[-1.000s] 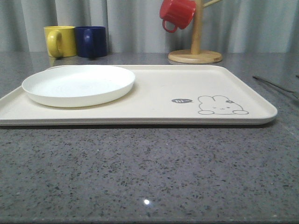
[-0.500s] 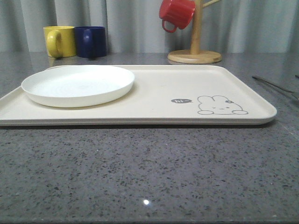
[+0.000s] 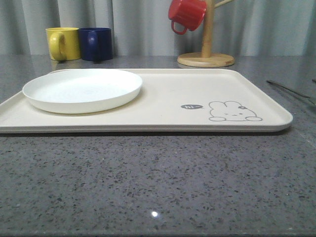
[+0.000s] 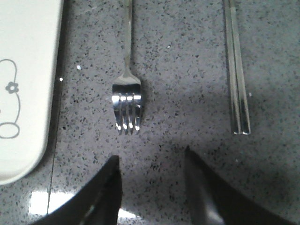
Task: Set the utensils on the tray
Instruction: 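Grasp the steel fork with the right gripper and lift it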
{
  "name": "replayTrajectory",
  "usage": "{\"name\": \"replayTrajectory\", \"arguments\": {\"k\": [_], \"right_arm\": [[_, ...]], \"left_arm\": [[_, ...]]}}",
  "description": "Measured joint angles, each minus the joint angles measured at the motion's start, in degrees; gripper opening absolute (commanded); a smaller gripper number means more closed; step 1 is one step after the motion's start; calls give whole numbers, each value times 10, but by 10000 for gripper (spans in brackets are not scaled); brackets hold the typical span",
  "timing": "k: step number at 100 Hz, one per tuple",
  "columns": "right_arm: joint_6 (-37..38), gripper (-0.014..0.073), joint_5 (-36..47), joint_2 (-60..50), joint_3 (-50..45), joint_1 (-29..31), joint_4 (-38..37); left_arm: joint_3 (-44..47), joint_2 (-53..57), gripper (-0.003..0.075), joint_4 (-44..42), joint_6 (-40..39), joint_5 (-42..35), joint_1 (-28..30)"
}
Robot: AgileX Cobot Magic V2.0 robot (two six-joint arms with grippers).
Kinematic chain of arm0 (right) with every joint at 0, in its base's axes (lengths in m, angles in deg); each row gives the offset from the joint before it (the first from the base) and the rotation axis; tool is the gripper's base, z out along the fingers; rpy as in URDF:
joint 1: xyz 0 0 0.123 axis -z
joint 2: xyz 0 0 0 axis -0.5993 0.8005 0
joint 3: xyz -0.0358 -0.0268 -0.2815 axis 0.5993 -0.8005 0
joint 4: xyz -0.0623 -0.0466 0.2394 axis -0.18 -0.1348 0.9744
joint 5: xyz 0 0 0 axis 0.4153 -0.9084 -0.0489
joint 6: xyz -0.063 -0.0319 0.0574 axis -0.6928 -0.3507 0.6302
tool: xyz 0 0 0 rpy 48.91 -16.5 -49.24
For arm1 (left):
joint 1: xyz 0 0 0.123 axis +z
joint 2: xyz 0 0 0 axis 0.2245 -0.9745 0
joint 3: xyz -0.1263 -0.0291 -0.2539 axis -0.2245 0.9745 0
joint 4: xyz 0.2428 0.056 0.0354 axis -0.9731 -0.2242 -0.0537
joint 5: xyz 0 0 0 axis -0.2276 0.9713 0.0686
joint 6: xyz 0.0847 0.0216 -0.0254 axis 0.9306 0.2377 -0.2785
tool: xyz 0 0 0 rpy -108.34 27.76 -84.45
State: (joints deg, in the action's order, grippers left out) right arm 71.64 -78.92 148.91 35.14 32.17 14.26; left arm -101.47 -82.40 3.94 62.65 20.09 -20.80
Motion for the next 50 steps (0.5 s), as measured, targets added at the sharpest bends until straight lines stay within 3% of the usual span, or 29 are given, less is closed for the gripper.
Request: {"name": "replayTrajectory", "arguments": {"k": [50], "right_arm": [[0, 391, -166, 250, 242, -2, 29]], "left_arm": [[0, 0, -19, 0, 0, 0, 0]]}}
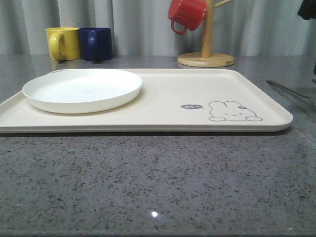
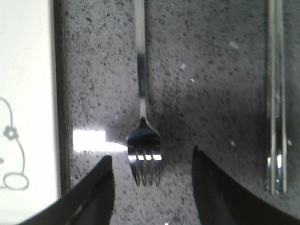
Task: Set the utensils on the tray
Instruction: 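Grasp the steel fork with the right gripper and lift it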
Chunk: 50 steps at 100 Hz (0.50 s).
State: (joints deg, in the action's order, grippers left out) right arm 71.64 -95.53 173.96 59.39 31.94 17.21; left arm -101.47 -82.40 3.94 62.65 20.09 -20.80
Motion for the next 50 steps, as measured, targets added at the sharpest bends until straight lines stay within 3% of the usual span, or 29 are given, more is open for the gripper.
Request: {"name": "replayTrajectory", "arguments": {"k": [33, 40, 50], "right_arm": [[0, 372, -18, 134, 87, -13, 3], [0, 300, -19, 150, 95, -13, 3], [0, 112, -20, 158, 101, -13, 3]], "left_arm": [[0, 0, -19, 0, 0, 0, 0], [0, 0, -19, 0, 0, 0, 0], [0, 0, -19, 0, 0, 0, 0]]}}
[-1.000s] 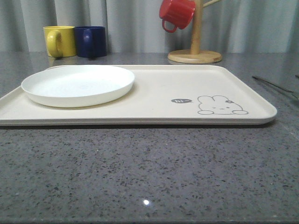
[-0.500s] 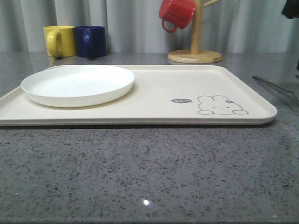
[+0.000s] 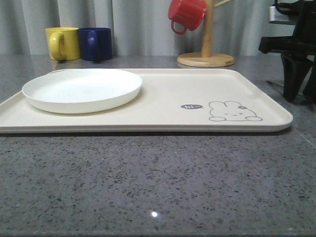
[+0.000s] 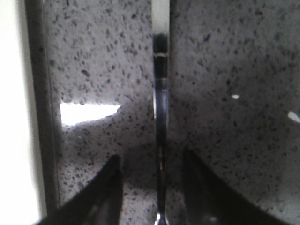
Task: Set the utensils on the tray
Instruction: 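Grasp the steel fork with the right gripper and lift it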
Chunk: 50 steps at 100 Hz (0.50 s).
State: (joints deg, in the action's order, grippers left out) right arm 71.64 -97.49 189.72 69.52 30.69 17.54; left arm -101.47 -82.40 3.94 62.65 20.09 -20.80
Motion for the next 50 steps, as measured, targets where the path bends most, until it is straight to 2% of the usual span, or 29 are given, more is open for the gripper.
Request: {"name": "replayTrajectory", "arguments": {"k": [7, 12, 37, 50], "right_arm": [[0, -14, 0, 1, 1, 0, 0], [0, -74, 0, 2, 3, 0, 0], [-2, -67, -3, -13, 4, -7, 0], [-10, -67, -11, -43, 14, -38, -1]], "left_arm": [[0, 0, -19, 0, 0, 0, 0], [0, 0, -19, 0, 0, 0, 0], [0, 0, -19, 0, 0, 0, 0], [0, 0, -19, 0, 0, 0, 0]]}}
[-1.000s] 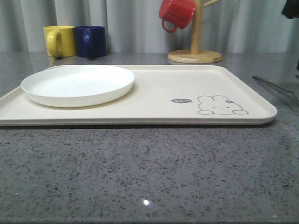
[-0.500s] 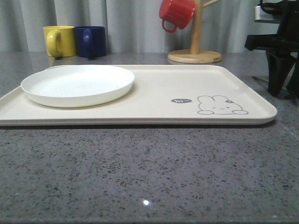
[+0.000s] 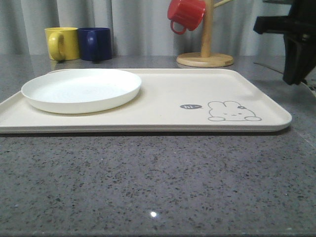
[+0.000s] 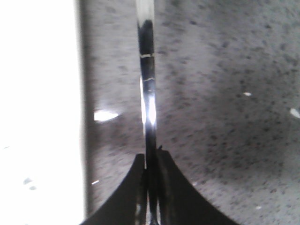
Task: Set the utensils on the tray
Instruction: 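Grasp the steel fork with the right gripper and lift it, then lower the fork onto the tray beside the plate and open the right gripper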
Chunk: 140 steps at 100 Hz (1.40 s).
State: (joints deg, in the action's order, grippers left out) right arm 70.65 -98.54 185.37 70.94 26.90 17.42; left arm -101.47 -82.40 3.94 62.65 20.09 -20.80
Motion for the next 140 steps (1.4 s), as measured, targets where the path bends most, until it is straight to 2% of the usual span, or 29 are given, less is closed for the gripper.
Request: {"name": "replayTrajectory", "arguments": {"k": [25, 49, 89, 140], "right_arm": [[-1, -67, -21, 0, 69, -99, 2], [66, -67, -12, 63, 124, -163, 36], [186, -66, 26, 157, 169, -188, 81], [212, -66, 48, 163, 170, -188, 77]], "left_arm": [[0, 0, -19, 0, 0, 0, 0], [0, 0, -19, 0, 0, 0, 0], [0, 0, -19, 0, 0, 0, 0], [0, 0, -19, 0, 0, 0, 0]]}}
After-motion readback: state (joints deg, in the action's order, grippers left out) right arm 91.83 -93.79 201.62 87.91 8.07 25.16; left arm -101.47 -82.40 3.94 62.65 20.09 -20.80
